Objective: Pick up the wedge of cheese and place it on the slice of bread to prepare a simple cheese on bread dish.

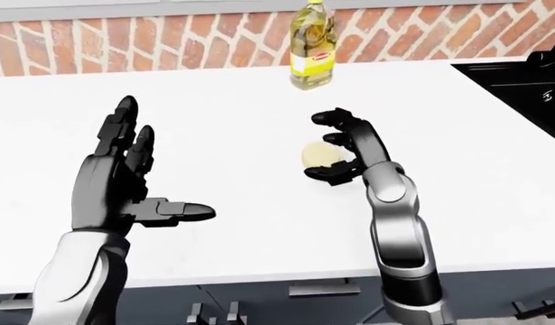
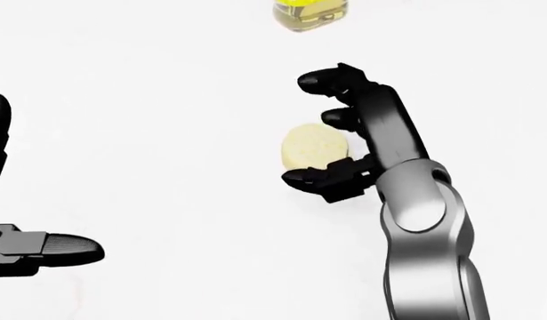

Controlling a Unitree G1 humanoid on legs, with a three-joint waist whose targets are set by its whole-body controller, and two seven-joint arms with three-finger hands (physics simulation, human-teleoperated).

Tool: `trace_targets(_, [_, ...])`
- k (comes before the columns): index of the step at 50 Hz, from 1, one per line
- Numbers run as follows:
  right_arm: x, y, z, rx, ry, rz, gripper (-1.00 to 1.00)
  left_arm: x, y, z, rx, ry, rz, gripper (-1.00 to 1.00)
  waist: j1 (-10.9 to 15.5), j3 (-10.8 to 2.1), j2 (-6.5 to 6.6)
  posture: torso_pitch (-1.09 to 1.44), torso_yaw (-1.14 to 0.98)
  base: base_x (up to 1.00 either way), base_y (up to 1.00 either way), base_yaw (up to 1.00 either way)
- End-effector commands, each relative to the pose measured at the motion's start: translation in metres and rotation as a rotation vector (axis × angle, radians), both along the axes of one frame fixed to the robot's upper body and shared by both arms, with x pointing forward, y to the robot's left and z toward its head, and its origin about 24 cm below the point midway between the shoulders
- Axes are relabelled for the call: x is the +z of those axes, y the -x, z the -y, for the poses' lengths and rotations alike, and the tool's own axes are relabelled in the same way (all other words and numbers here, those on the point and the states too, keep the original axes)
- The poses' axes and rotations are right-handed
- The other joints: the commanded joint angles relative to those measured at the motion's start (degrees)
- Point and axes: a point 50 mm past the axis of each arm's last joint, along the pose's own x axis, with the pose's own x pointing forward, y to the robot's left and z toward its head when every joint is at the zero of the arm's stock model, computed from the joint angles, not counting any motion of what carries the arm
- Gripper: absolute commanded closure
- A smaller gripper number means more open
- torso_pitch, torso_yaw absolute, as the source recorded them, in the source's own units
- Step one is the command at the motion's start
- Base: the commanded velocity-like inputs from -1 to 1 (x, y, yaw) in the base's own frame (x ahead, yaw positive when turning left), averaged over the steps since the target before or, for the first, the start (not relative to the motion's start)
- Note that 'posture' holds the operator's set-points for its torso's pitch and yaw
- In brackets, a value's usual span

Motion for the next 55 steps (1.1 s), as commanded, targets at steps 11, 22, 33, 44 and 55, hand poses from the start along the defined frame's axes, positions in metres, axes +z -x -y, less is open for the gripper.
trace_targets(11, [0.009, 0.004, -0.001, 0.011, 0.04, 0.079, 0.0, 0.013, 0.005, 0.002, -0.003, -0.02, 0.076, -1.0, -0.05, -1.2, 0.26, 0.0, 0.0, 0.0, 0.0, 0.0])
trace_targets(22, [0.015, 0.006, -0.002, 0.018, 0.092, 0.09, 0.58, 0.012, 0.006, 0.001, -0.002, -0.018, 0.077, -1.0, -0.12, -1.3, 0.24, 0.0, 0.0, 0.0, 0.0, 0.0])
trace_targets(33, [0.072, 0.025, 0.003, 0.017, 0.089, 0.192, 0.93, 0.015, 0.007, 0.002, -0.007, -0.02, 0.081, -1.0, -0.11, -0.82, 0.4, 0.0, 0.0, 0.0, 0.0, 0.0])
trace_targets(44, [0.082, 0.053, 0.007, 0.044, 0.02, 0.224, 1.0, 0.025, 0.013, 0.0, -0.002, -0.025, 0.1, -1.0, -0.24, -0.61, 0.57, 0.0, 0.0, 0.0, 0.0, 0.0])
trace_targets(55, [0.087, 0.058, 0.009, 0.042, -0.03, 0.218, 1.0, 0.029, 0.015, 0.002, -0.006, -0.031, 0.106, -1.0, -0.5, -2.02, 1.03, 0.0, 0.0, -0.48, 0.0, 0.0])
